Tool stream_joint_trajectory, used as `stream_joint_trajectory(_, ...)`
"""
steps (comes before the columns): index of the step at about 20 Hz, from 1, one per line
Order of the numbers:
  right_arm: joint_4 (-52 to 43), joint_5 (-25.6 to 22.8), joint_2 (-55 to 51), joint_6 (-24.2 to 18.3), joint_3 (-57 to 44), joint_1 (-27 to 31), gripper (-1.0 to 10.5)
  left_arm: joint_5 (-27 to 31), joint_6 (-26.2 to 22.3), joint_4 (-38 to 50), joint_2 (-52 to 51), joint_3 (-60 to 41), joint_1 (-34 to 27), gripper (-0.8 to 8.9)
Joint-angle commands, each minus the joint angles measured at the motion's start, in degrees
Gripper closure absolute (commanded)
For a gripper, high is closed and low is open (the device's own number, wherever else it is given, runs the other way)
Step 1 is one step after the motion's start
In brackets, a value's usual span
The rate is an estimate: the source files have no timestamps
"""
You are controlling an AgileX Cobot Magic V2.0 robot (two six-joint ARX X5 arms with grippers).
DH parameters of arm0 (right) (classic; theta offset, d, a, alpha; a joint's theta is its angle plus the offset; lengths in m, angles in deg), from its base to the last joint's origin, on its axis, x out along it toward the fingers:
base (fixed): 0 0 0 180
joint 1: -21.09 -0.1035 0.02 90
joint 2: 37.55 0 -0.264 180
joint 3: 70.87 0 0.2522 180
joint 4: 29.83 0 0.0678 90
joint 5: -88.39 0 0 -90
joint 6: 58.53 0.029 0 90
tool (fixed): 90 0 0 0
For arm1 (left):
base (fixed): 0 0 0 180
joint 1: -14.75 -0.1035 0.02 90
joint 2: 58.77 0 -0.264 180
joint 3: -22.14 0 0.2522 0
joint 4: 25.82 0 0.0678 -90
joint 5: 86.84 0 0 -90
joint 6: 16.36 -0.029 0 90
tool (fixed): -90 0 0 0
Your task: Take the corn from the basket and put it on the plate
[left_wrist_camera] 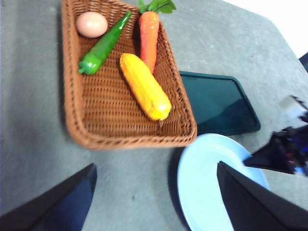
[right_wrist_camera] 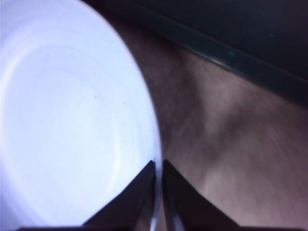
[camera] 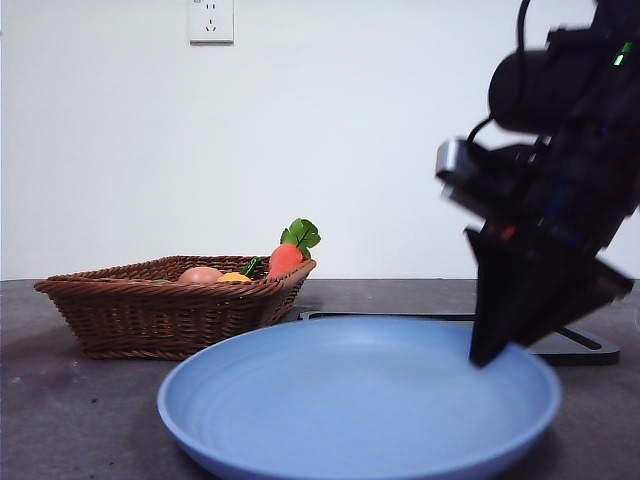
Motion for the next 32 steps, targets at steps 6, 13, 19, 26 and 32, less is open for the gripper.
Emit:
stream_joint_trajectory(6, 9.81, -2.84, -16.59, -0.33, 0.72, -0.24, 9.5, 4.92, 0.04, 4.72, 15.78, 10.12, 9.09, 4.09)
stream_joint_trajectory(13, 19.39, -7.67, -30.51, 0.70, 0.72, 1.44, 9.5, 13.22, 2.16, 7.76, 37.42, 21.20, 17.35, 4.09)
stream_joint_trajectory(19, 22.53, -7.69, -39.08, 2.58, 0.72, 3.08, 9.5, 17.70, 3.37, 6.29, 55.69, 32.61, 21.55, 4.09)
stream_joint_trajectory(26, 24.90, -9.20, -42.51, 2.97, 0.72, 3.08, 9.5, 19.28, 5.92, 7.54, 68.61, 37.59, 24.15, 4.09)
stream_joint_trajectory(32, 25.00, -9.22, -42.49, 2.93, 0.72, 3.08, 9.5, 22.69, 5.90, 8.61, 71.95, 37.59, 25.18, 4.15)
